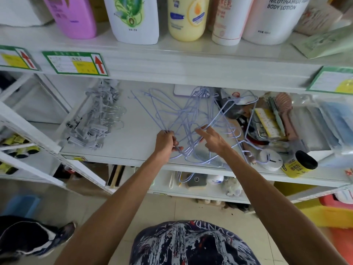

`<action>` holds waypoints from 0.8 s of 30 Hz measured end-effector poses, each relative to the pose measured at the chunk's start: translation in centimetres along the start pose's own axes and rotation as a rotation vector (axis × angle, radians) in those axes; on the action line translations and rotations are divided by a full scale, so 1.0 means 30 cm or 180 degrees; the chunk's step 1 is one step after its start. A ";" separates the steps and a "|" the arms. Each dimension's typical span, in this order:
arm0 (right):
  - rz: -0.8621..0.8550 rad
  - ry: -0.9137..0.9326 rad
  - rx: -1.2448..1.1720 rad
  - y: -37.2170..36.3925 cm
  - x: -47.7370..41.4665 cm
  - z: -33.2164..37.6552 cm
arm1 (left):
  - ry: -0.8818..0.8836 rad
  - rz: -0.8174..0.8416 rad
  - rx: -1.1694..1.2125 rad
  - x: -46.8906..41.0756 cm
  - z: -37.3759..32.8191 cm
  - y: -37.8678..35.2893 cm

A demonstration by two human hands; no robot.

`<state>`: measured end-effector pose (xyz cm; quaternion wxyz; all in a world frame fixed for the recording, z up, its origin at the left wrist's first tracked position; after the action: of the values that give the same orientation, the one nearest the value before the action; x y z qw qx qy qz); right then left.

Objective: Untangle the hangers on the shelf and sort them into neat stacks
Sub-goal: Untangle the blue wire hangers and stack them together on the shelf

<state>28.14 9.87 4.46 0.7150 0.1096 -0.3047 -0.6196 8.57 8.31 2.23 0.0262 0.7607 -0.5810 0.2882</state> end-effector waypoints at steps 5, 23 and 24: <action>-0.0492 0.0088 0.0195 0.049 0.012 0.003 | 0.0096 -0.0058 0.0205 0.021 0.026 0.047; -0.0946 -0.0538 0.0678 0.056 0.047 -0.092 | -0.0188 0.0272 0.0596 -0.037 -0.223 0.302; -0.0990 -0.0629 0.0666 0.052 0.048 -0.102 | -0.0213 0.0294 0.0580 -0.038 -0.239 0.315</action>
<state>31.22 8.17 3.32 0.5621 0.1676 -0.4153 -0.6953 -3.02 8.92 4.87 -0.0759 0.7416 -0.5874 0.3152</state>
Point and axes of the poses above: each hand's wrist, its own x-axis away from the middle knuckle, its own y-axis out of the back of the hand, z = x × y, the point moved 10 cm from there along -x, towards the middle knuckle, and after that the axes turned 6 degrees about x, right-handed, at the moved point
